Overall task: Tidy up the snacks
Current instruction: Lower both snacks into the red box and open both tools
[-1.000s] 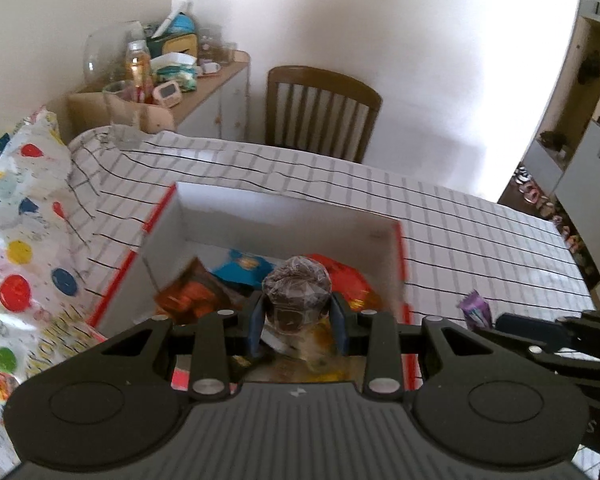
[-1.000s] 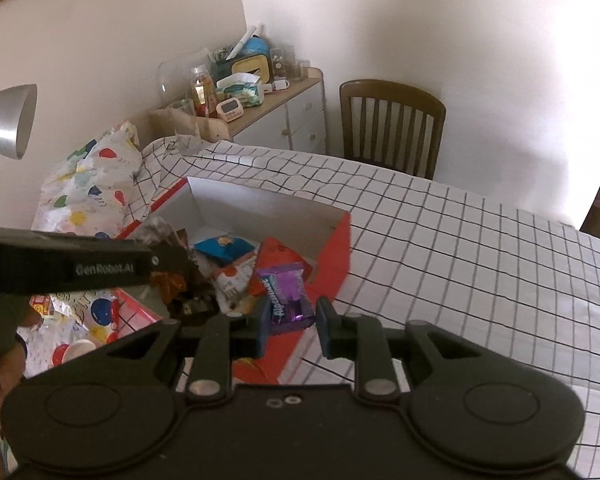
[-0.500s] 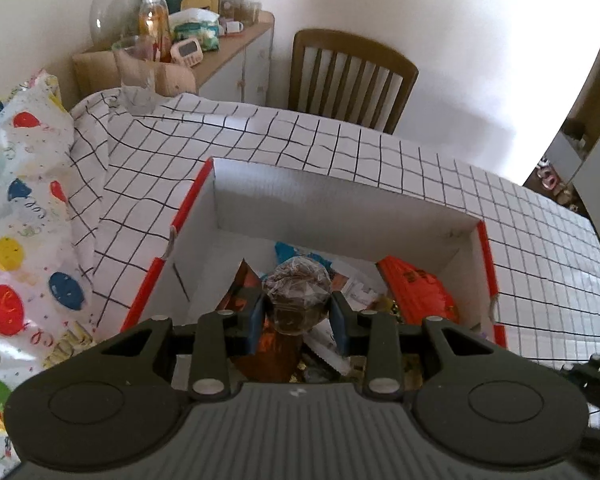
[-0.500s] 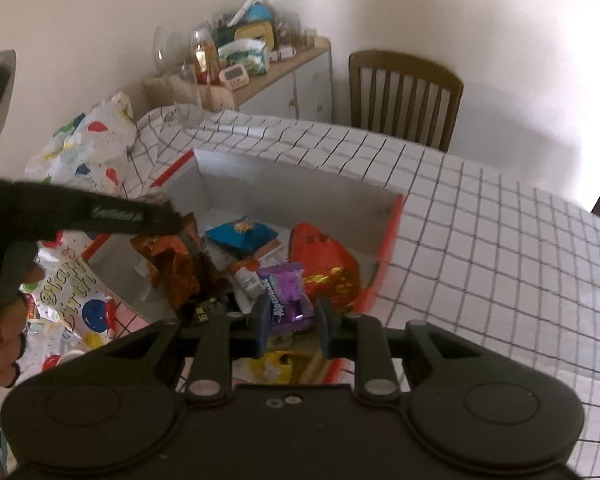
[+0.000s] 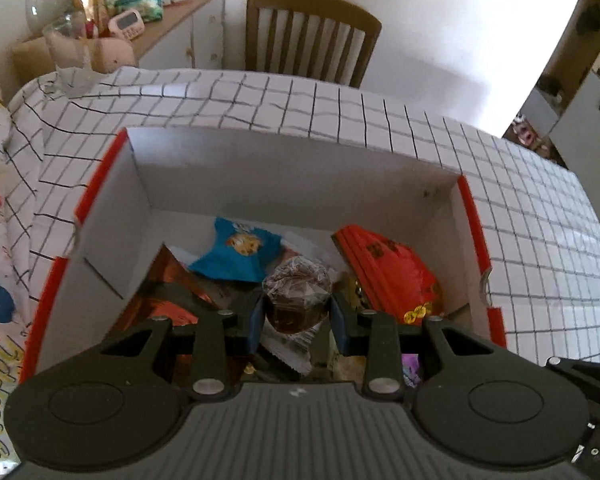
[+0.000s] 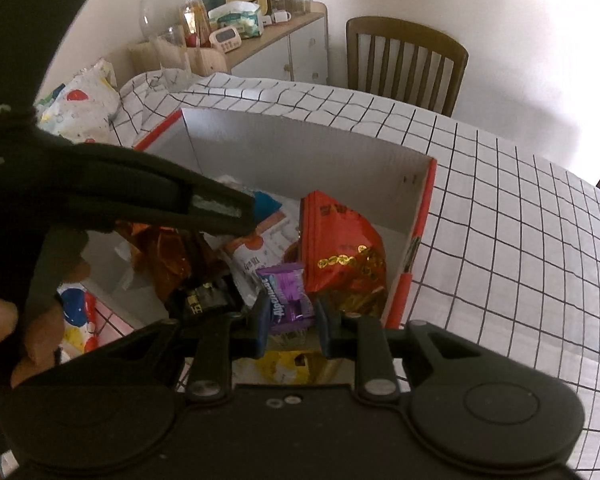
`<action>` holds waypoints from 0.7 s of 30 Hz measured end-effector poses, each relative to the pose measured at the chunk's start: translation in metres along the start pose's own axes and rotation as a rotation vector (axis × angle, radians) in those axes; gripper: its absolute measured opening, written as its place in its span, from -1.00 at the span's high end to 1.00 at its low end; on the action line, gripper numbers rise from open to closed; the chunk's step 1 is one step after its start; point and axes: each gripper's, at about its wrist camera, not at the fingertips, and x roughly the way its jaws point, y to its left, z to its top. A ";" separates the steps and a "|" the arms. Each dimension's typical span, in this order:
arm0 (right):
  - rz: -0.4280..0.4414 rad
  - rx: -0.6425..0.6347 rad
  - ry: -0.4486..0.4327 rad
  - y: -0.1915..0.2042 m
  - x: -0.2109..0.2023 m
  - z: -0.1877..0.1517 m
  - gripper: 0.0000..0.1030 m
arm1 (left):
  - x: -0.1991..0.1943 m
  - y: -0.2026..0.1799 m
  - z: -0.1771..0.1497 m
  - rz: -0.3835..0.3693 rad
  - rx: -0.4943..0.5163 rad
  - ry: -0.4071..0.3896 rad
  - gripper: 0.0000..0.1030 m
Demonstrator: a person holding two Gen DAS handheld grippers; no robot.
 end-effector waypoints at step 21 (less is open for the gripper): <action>0.009 0.040 0.012 -0.008 0.003 -0.011 0.20 | -0.007 0.001 -0.018 0.026 0.026 -0.027 -0.25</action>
